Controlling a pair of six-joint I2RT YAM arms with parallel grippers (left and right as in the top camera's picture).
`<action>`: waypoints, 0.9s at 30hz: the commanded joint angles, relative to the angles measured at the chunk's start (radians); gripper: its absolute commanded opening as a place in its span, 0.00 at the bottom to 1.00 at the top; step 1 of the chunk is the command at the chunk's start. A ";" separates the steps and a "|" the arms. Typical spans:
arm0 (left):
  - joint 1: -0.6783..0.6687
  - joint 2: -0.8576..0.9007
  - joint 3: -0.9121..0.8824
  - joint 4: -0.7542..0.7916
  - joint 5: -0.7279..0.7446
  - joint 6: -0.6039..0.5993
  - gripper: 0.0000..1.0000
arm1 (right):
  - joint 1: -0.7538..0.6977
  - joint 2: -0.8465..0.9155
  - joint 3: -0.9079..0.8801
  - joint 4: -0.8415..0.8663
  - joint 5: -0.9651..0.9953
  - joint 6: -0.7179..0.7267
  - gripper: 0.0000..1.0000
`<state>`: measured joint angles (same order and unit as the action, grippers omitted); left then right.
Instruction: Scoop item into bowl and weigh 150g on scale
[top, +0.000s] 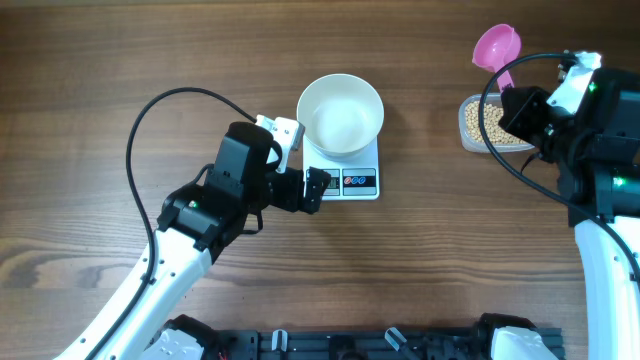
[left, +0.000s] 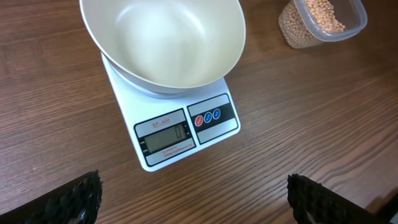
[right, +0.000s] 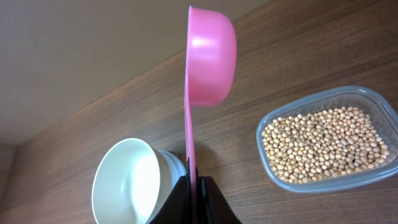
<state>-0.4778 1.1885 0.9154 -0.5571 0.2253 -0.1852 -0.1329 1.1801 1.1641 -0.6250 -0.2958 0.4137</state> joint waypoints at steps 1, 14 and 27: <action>-0.003 0.005 -0.001 -0.005 0.029 0.018 1.00 | -0.003 0.008 0.012 0.003 -0.019 -0.021 0.04; -0.003 0.005 -0.001 -0.041 0.028 0.020 1.00 | -0.003 0.008 0.012 0.002 -0.019 -0.021 0.04; -0.046 0.005 -0.001 -0.042 -0.059 0.020 1.00 | -0.003 0.008 0.012 -0.005 -0.019 -0.021 0.04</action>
<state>-0.5194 1.1885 0.9157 -0.5991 0.1886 -0.1841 -0.1329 1.1801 1.1641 -0.6277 -0.2958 0.4137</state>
